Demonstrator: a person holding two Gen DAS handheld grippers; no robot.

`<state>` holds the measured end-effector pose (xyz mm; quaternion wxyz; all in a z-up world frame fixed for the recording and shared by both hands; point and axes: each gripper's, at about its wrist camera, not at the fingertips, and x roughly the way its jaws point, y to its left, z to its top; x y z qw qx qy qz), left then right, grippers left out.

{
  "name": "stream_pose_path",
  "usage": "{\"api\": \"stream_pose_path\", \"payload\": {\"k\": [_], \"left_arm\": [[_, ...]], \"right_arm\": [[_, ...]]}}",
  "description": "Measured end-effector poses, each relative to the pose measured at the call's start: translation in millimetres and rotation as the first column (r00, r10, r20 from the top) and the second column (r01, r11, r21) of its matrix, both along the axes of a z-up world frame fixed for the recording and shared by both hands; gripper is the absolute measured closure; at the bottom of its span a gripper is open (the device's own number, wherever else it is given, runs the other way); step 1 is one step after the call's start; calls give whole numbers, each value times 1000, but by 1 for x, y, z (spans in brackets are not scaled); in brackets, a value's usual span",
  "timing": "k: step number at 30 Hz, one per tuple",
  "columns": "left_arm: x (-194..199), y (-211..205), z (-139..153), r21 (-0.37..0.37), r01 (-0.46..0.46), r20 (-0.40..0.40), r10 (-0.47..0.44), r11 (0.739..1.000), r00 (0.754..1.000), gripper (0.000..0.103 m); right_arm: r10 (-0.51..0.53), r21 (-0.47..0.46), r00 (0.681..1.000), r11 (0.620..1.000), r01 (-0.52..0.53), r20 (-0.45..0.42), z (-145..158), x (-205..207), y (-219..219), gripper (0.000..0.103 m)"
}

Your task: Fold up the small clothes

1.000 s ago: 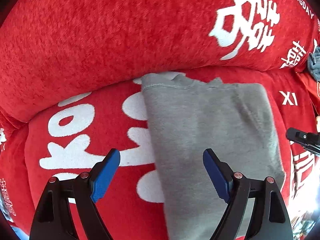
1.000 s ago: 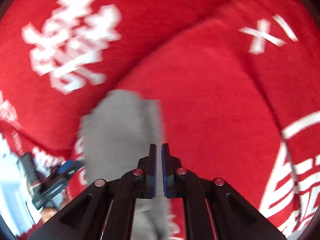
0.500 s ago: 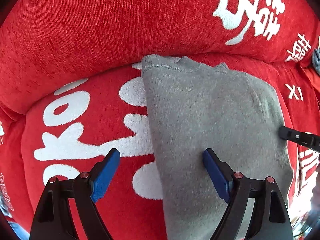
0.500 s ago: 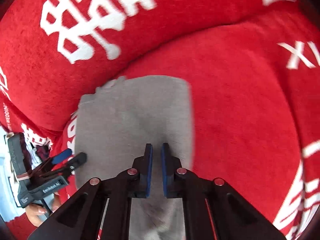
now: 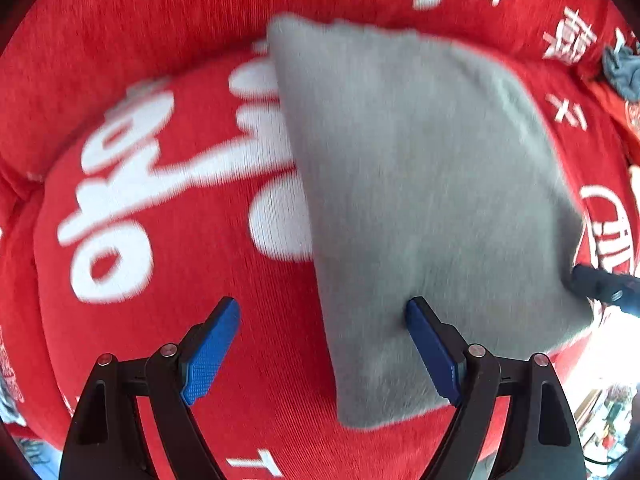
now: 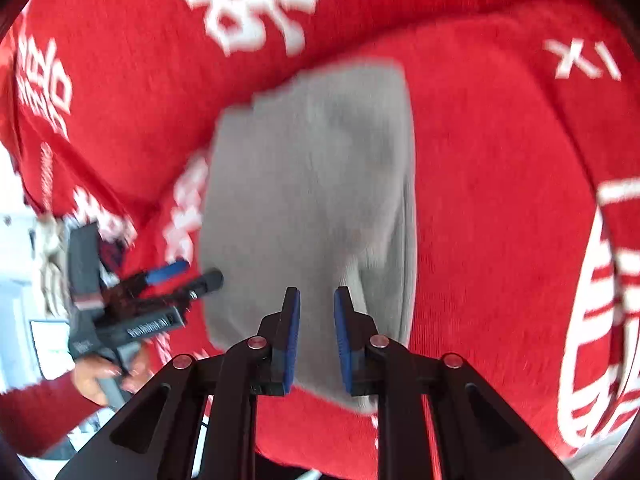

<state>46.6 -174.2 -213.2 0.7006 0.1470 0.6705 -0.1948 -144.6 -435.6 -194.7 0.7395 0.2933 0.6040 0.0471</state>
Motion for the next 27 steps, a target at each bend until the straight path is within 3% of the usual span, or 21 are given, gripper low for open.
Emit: {"api": "stream_pose_path", "payload": {"k": [1, 2, 7, 12, 16, 27], "left_arm": [[-4, 2, -2, 1, -6, -10, 6, 1000, 1000, 17], [-8, 2, -1, 0, -13, -12, 13, 1000, 1000, 17], [-15, 7, 1, 12, -31, -15, 31, 999, 999, 17], [-24, 9, 8, 30, -38, 3, 38, 999, 999, 17], [-29, 17, 11, 27, -59, -3, 59, 998, 998, 17], [-47, 39, 18, 24, -72, -28, 72, 997, 997, 17]], "right_arm": [[6, -27, 999, 1000, -7, -41, -11, -6, 2, 87], [-5, -29, 1000, 1000, 4, -27, -13, -10, 1, 91], [-45, -8, 999, 999, 45, -19, -7, -23, -10, 91], [-69, -47, 996, 997, 67, -48, -2, -24, -14, 86], [-126, -17, 990, 992, 125, -60, -2, -41, -18, 85], [-161, -66, 985, 985, 156, -68, 1, -54, 14, 78]]}}
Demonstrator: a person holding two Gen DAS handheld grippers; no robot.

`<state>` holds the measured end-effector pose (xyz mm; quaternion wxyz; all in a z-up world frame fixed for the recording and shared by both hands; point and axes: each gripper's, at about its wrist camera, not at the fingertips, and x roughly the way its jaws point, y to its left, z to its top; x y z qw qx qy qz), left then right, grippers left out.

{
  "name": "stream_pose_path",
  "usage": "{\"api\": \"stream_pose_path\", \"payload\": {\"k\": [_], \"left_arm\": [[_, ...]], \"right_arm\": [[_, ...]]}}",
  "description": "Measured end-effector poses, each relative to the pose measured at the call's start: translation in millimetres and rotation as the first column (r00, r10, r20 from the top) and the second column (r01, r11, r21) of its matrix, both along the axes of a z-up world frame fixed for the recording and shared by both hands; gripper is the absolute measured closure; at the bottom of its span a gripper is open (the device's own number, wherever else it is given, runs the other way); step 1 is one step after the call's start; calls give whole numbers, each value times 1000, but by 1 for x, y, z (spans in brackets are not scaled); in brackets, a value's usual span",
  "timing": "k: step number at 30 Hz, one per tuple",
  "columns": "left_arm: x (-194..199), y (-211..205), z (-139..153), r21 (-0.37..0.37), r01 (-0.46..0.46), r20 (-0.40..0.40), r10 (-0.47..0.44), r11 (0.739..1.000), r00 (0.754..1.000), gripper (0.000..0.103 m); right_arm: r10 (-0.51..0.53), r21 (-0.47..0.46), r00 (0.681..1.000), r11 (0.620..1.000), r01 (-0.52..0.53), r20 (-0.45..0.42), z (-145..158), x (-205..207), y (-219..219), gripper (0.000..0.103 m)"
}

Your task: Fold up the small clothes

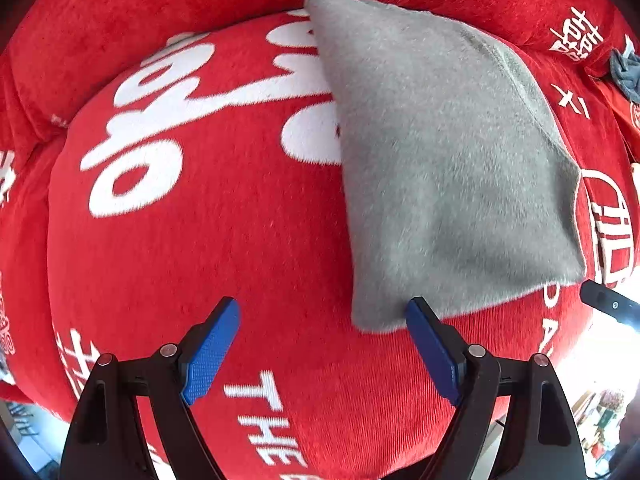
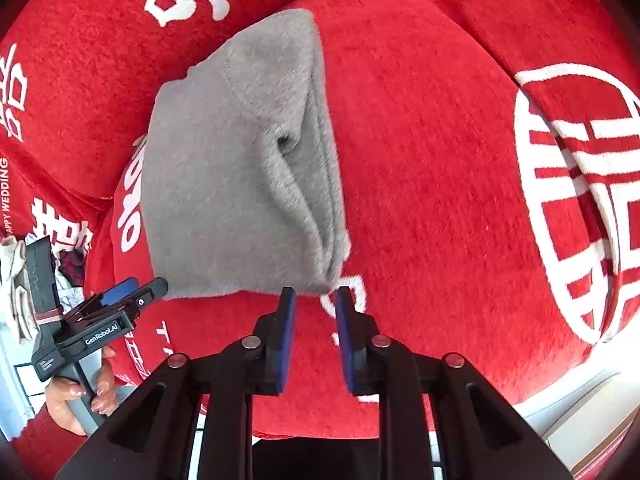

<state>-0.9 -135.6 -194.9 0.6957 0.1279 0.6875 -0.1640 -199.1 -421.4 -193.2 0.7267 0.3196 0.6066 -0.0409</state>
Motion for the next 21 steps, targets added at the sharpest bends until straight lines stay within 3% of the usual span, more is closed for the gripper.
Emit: {"api": "stream_pose_path", "payload": {"k": [6, 7, 16, 21], "left_arm": [[-16, 16, 6, -8, 19, 6, -19, 1000, 1000, 15], [-18, 17, 7, -9, 20, 7, -20, 1000, 1000, 0], [-43, 29, 11, -1, 40, 29, -40, 999, 999, 0], [-46, 44, 7, 1, 19, 11, -19, 1000, 1000, 0]], "right_arm": [[-17, -5, 1000, 1000, 17, 11, 8, -8, 15, 64], [-16, -6, 1000, 1000, 16, 11, 8, -9, 17, 64], [-14, -5, 1000, 1000, 14, 22, 16, -17, 37, 47], [-19, -5, 999, 1000, 19, 40, 23, -23, 46, 47]]}}
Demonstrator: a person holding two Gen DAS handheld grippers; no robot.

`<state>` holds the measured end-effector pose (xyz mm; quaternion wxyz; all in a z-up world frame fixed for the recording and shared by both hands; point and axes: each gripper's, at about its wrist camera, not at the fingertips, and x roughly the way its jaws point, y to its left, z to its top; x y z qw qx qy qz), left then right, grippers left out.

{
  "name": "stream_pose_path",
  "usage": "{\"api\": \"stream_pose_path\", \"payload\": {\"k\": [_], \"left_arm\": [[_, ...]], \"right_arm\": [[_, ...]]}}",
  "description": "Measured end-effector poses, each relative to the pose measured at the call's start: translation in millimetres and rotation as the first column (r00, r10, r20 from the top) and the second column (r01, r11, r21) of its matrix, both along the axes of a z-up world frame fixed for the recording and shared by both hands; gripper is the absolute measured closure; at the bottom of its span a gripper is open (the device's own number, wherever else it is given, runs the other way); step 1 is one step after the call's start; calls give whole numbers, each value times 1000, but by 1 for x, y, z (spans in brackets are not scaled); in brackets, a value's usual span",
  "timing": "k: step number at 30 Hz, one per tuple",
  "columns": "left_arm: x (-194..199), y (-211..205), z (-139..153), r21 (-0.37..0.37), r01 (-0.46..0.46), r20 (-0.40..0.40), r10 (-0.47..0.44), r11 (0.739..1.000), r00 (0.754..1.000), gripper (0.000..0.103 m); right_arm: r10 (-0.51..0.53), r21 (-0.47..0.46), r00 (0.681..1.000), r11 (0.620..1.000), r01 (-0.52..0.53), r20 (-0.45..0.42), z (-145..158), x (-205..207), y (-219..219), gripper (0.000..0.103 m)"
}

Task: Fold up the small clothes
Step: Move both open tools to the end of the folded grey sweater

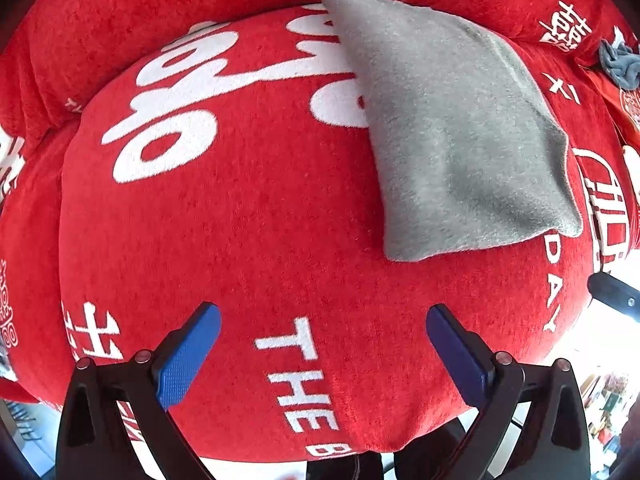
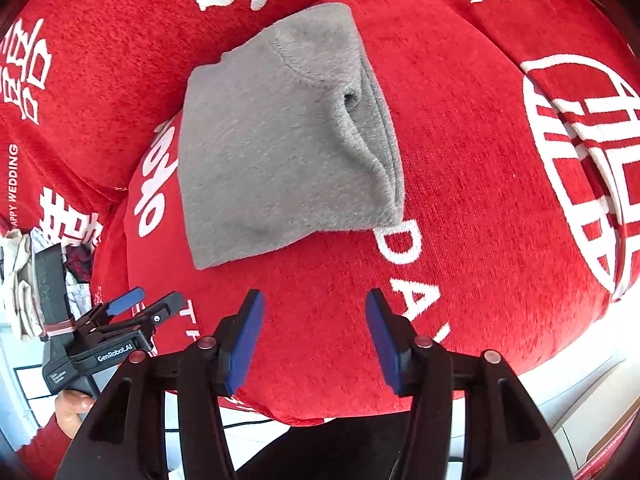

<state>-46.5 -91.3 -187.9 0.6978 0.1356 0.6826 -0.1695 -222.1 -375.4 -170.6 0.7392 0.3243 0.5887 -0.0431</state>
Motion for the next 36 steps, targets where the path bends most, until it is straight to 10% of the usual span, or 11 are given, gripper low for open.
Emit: {"api": "stream_pose_path", "payload": {"k": [15, 36], "left_arm": [[-2, 55, -8, -17, -103, -56, 102, 995, 993, 0], [93, -55, 11, 35, -172, 16, 171, 985, 985, 0]], "right_arm": [[1, 31, 999, 1000, 0, -34, -4, 1, 2, 47], [61, 39, 998, 997, -61, -2, -1, 116, -120, 46]]}}
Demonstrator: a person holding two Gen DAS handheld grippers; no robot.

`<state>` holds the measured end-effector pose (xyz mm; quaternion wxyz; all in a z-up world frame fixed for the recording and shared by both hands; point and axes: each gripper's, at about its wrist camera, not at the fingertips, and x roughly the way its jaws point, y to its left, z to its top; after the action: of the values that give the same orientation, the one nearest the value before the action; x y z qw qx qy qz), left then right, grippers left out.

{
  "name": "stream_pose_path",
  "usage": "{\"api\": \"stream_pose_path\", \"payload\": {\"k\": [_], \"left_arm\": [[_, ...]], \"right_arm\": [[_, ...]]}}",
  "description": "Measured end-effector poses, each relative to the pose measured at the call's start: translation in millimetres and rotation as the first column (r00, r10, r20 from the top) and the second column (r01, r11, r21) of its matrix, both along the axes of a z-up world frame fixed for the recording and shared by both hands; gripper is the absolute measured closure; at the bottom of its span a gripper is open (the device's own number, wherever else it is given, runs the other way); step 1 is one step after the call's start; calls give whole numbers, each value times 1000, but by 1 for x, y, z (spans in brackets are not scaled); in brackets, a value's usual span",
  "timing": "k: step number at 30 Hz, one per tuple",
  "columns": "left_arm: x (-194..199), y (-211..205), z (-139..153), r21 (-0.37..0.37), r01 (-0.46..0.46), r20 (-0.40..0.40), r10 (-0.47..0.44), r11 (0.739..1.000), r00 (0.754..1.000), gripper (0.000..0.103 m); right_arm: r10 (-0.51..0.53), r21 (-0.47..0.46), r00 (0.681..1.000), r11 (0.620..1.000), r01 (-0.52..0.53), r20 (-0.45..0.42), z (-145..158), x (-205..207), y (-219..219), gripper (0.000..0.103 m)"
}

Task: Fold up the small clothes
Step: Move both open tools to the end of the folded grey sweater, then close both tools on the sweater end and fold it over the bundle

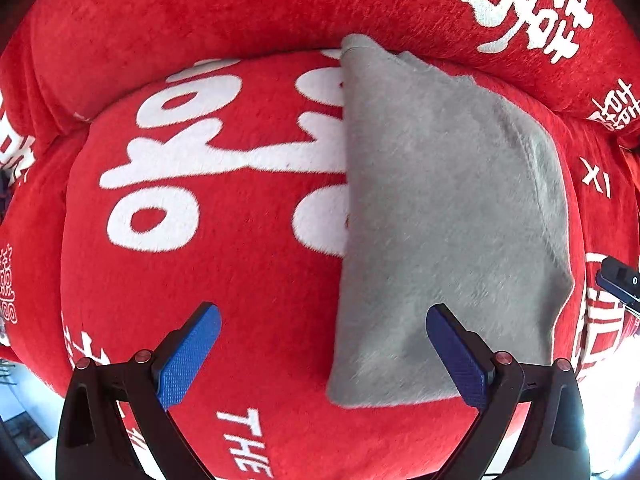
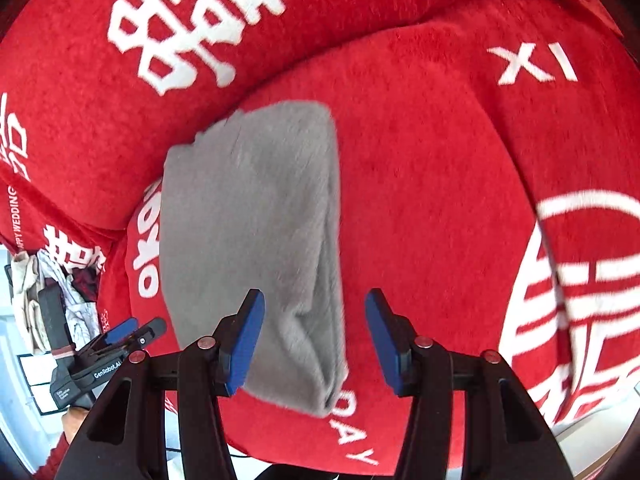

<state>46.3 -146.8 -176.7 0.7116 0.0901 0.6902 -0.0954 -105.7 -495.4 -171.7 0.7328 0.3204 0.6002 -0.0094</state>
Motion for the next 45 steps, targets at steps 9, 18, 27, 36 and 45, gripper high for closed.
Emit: {"api": "stream_pose_path", "payload": {"k": [9, 18, 27, 36, 45], "left_arm": [[19, -12, -1, -57, -25, -13, 25, 998, 1000, 0], [56, -7, -24, -268, -37, -109, 8, 963, 994, 0], [70, -29, -62, -460, -2, -230, -117, 888, 966, 0], [72, -54, -63, -424, 65, -168, -149, 903, 975, 0], [69, -38, -40, -461, 60, -112, -125, 885, 986, 54]], "right_arm": [[0, 42, 1000, 999, 1, -18, -21, 12, -25, 46], [-15, 281, 1000, 960, 7, 27, -54, 23, -40, 45], [96, 502, 992, 856, -126, 85, -93, 41, -34, 45], [130, 535, 979, 821, -197, 160, -101, 71, -6, 43], [28, 591, 993, 802, -90, 113, -93, 67, 12, 67]]}}
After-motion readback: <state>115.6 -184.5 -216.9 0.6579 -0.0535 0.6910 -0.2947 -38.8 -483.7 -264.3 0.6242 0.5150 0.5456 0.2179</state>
